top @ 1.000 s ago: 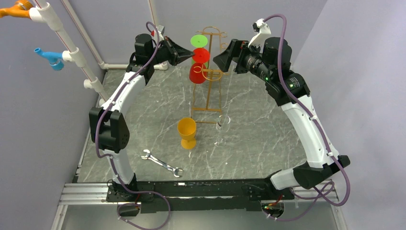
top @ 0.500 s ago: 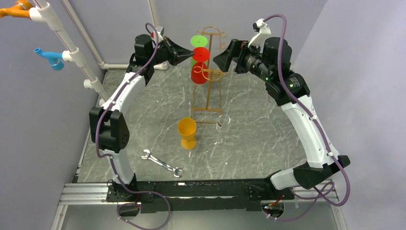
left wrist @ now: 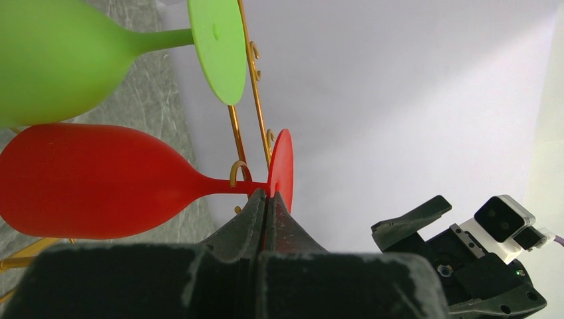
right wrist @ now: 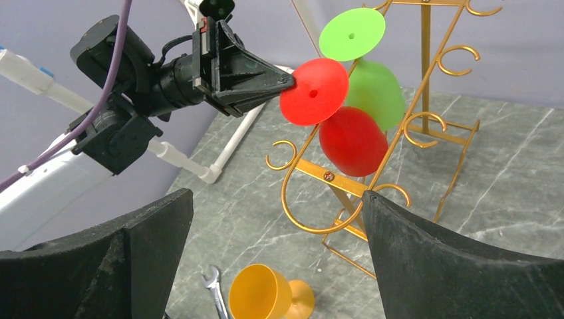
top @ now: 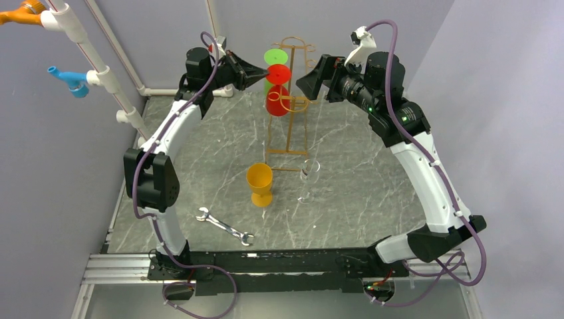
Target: Take the wine glass off the wine glass rack
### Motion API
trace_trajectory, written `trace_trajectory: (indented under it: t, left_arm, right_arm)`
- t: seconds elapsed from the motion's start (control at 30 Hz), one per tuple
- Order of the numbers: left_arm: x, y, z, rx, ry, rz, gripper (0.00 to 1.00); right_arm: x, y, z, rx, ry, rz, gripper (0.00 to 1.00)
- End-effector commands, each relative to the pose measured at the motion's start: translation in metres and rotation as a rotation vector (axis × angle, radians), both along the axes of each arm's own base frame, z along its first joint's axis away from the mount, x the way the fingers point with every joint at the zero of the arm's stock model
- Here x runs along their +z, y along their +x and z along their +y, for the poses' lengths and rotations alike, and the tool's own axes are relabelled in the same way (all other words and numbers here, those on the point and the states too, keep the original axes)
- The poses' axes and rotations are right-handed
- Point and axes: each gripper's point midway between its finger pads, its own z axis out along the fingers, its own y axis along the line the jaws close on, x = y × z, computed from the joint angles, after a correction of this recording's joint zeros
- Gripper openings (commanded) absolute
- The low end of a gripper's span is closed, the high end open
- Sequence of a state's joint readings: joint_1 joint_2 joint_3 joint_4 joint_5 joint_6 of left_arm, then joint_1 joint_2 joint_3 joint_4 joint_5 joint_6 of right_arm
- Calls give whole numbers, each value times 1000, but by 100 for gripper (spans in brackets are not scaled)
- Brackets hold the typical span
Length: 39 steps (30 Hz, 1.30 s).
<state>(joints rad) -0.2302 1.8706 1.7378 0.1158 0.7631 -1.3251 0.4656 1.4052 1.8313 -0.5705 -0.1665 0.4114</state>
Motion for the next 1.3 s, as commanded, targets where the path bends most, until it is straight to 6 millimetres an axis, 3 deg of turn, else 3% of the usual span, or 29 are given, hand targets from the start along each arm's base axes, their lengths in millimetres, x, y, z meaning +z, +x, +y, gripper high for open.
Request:
trace_trajectory:
  t: [0.0, 0.43, 1.27]
  left_arm:
    - [28, -10, 7, -3, -25, -82, 0]
    - [27, -8, 19, 22, -21, -86, 0]
    - [43, -13, 27, 40, -29, -126, 0]
  right_arm:
    - [23, -8, -4, 7, 33, -71, 100]
    - [23, -7, -3, 8, 32, -71, 100]
    - [24, -9, -4, 9, 36, -74, 100]
